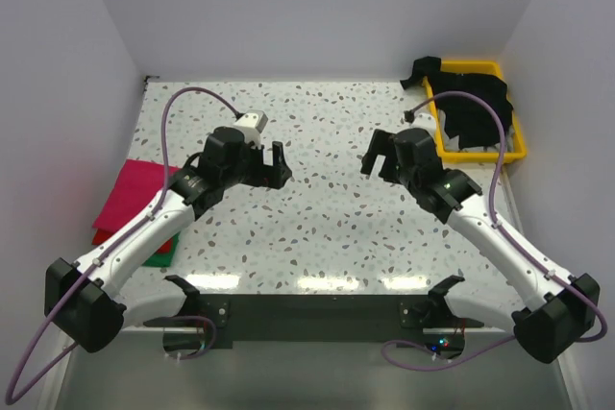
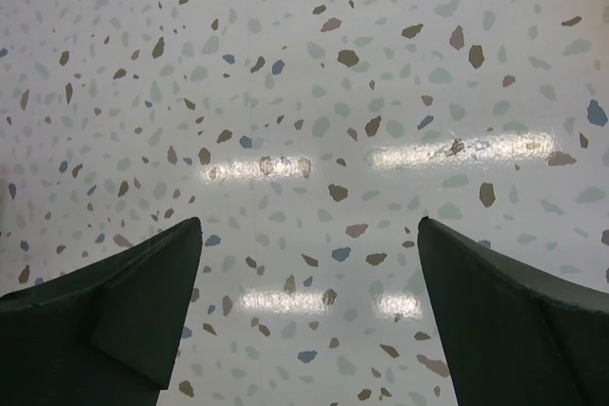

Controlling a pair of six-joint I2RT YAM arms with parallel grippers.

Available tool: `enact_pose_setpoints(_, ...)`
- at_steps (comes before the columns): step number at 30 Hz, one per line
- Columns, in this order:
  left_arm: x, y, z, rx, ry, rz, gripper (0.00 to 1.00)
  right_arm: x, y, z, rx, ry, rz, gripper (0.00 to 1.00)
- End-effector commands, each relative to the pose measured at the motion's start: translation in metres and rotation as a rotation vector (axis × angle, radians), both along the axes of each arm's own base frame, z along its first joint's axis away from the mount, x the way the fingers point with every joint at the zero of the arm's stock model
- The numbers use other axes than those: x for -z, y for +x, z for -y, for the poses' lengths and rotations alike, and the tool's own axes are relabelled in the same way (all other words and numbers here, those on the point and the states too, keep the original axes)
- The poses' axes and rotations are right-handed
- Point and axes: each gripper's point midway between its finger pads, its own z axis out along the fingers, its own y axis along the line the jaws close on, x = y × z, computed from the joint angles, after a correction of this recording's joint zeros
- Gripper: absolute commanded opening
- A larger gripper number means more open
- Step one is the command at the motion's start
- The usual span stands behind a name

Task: Fold and stack the t-shirts
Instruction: Grab the tshirt from the pile

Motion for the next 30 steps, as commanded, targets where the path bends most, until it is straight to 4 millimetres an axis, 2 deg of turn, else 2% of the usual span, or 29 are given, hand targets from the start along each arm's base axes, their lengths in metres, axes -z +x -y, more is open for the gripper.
enact_pose_setpoints(1,-0.022,0.004,-0.001,0.007,-0.006,0.069,1.0,-0.033,0.022,0.0,0.023,-0.006,0.129,0.99)
enact_pose_setpoints(4,-0.022,0.003,-0.001,0.01,-0.005,0.07,1.0,-0.045,0.049,-0.002,0.023,-0.096,0.14,0.99)
enact_pose_setpoints(5,-0.021,0.003,-0.002,0.008,-0.004,0.071,1.0,-0.066,0.062,-0.003,0.02,-0.125,0.173,0.98)
enact_pose_setpoints(6,-0.021,0.003,-0.003,0.003,-0.002,0.073,1.0,-0.068,0.072,-0.001,0.026,-0.151,0.172,0.98)
enact_pose_setpoints(7,-0.021,0.003,-0.004,-0.004,-0.001,0.076,1.0,-0.057,0.092,0.007,0.057,-0.186,0.141,0.98)
enact_pose_setpoints(8,-0.021,0.003,-0.005,-0.007,0.001,0.075,1.0,-0.073,0.106,0.01,0.062,-0.181,0.173,0.98)
enact_pose_setpoints(9,-0.022,0.003,-0.006,-0.01,0.003,0.08,1.0,-0.066,0.131,0.028,0.109,-0.185,0.169,0.98)
enact_pose_setpoints(10,-0.024,0.003,-0.006,-0.014,0.0,0.085,1.0,-0.067,0.144,0.039,0.134,-0.179,0.175,0.97)
enact_pose_setpoints(11,-0.025,0.003,-0.007,-0.016,-0.001,0.09,1.0,-0.08,0.16,0.048,0.158,-0.158,0.206,0.97)
enact_pose_setpoints(12,-0.025,0.003,-0.008,-0.02,0.001,0.093,1.0,-0.082,0.179,0.075,0.221,-0.156,0.23,0.96)
enact_pose_setpoints(13,-0.026,0.003,-0.008,-0.021,-0.001,0.093,1.0,-0.068,0.197,0.085,0.25,-0.159,0.214,0.96)
enact_pose_setpoints(14,-0.025,0.006,-0.012,-0.042,0.012,0.097,1.0,-0.073,0.211,0.097,0.287,-0.147,0.233,0.96)
enact_pose_setpoints(15,-0.024,0.007,-0.013,-0.047,0.015,0.097,1.0,-0.071,0.225,0.119,0.336,-0.128,0.243,0.96)
enact_pose_setpoints(16,-0.023,0.007,-0.013,-0.049,0.016,0.094,1.0,-0.049,0.242,0.125,0.351,-0.106,0.212,0.94)
enact_pose_setpoints(17,-0.022,0.008,-0.014,-0.051,0.019,0.092,1.0,-0.051,0.253,0.132,0.365,-0.088,0.23,0.93)
enact_pose_setpoints(18,-0.021,0.008,-0.014,-0.052,0.023,0.088,1.0,-0.048,0.263,0.148,0.399,-0.082,0.245,0.93)
enact_pose_setpoints(19,-0.022,0.009,-0.014,-0.053,0.02,0.09,1.0,-0.028,0.279,0.154,0.413,-0.082,0.222,0.92)
enact_pose_setpoints(21,-0.021,0.009,-0.014,-0.054,0.022,0.087,1.0,-0.012,0.294,0.175,0.454,-0.083,0.212,0.9)
enact_pose_setpoints(22,-0.021,0.009,-0.015,-0.056,0.022,0.087,1.0,-0.006,0.3,0.181,0.471,-0.072,0.212,0.9)
enact_pose_setpoints(23,-0.021,0.009,-0.015,-0.057,0.021,0.088,1.0,0.011,0.31,0.18,0.475,-0.065,0.194,0.9)
enact_pose_setpoints(24,-0.021,0.009,-0.016,-0.059,0.022,0.087,1.0,0.015,0.315,0.205,0.514,-0.053,0.197,0.9)
enact_pose_setpoints(25,-0.019,0.009,-0.015,-0.057,0.023,0.084,1.0,0.021,0.321,0.206,0.502,-0.016,0.195,0.9)
enact_pose_setpoints(26,-0.018,0.01,-0.016,-0.057,0.027,0.083,1.0,0.034,0.329,0.211,0.506,0.001,0.177,0.89)
enact_pose_setpoints(27,-0.017,0.01,-0.015,-0.055,0.028,0.078,1.0,0.038,0.331,0.225,0.522,0.018,0.17,0.89)
enact_pose_setpoints(29,-0.014,0.01,-0.015,-0.053,0.033,0.069,1.0,0.041,0.338,0.235,0.54,0.057,0.167,0.86)
enact_pose_setpoints(30,-0.012,0.01,-0.014,-0.049,0.034,0.064,1.0,0.047,0.338,0.247,0.562,0.063,0.163,0.86)
